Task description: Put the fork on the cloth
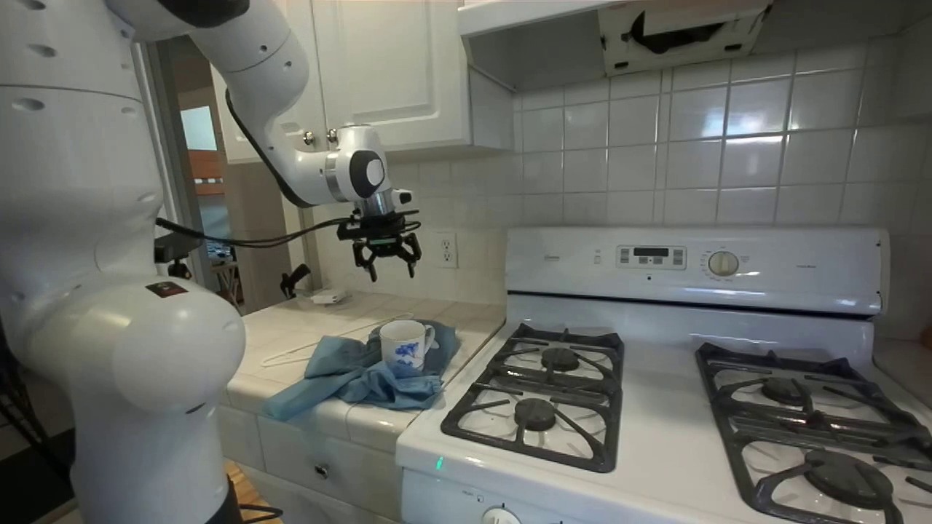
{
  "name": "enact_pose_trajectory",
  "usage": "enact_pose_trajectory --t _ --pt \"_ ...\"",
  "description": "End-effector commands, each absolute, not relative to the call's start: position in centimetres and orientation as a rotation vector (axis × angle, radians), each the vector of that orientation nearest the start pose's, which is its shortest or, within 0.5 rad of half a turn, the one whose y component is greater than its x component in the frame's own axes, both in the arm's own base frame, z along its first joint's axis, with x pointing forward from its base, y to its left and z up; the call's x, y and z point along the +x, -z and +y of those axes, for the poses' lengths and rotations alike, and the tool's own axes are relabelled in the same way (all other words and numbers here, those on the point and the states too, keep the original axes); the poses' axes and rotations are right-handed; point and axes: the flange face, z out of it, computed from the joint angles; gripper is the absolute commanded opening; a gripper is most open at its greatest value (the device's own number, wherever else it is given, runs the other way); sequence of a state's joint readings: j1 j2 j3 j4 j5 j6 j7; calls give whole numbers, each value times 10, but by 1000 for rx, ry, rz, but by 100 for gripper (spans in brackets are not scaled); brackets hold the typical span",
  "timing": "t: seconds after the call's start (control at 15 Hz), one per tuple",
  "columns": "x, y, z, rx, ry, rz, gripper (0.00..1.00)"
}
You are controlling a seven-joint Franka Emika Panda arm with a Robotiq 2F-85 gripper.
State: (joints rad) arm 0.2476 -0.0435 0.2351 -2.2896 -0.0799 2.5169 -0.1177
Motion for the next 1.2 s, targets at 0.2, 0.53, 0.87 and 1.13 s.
enact_pose_trajectory --t 0.2,0.53,0.87,1.13 --pt "413 -463 213 -3078 537 -465 100" --pt "385 -516 182 -3046 464 -185 100" --pt "386 -517 131 -2942 349 -124 100" --pt "392 -517 131 -2965 358 -116 100"
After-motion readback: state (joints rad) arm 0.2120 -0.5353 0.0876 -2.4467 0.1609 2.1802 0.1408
